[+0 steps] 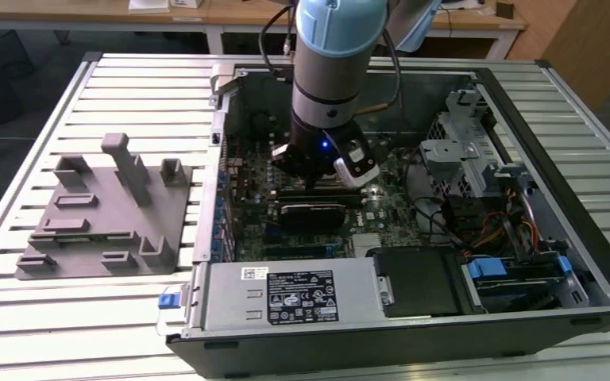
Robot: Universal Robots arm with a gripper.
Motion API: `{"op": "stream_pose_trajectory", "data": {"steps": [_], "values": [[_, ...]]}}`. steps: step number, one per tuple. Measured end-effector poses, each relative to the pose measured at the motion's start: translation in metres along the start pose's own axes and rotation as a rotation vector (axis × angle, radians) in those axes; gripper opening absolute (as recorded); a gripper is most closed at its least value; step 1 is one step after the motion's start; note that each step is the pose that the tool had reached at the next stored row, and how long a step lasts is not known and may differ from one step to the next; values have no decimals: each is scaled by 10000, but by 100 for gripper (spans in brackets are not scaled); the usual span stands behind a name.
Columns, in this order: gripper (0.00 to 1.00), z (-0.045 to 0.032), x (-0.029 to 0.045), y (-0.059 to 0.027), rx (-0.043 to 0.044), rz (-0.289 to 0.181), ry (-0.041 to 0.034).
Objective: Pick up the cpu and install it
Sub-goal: 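Install the second cpu locking lever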
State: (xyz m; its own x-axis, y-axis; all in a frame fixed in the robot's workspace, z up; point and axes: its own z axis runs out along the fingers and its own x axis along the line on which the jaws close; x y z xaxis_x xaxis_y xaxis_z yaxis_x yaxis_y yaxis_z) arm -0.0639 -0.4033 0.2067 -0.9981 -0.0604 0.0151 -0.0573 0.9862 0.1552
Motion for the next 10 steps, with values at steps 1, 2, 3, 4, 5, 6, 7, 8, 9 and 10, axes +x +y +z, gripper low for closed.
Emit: {"op": "stream_pose_trajectory", "data": {"steps": [1, 2, 3, 4, 5, 6, 7, 8, 9, 10], "values": [[11, 1, 3, -8, -48, -1, -2], [11, 3, 8, -16, -99, -3, -6], [11, 4, 16, -27, -151, -3, -9], [11, 5, 23, -39, -201, -4, -12], [11, 5, 30, -52, -249, -6, -15], [11, 5, 37, -63, -290, -7, -17], [11, 5, 44, -74, -322, -7, -19], [11, 7, 50, -82, -347, -9, -21], [11, 8, 55, -90, -363, -8, -21], [11, 11, 59, -100, -377, -9, -22]]}}
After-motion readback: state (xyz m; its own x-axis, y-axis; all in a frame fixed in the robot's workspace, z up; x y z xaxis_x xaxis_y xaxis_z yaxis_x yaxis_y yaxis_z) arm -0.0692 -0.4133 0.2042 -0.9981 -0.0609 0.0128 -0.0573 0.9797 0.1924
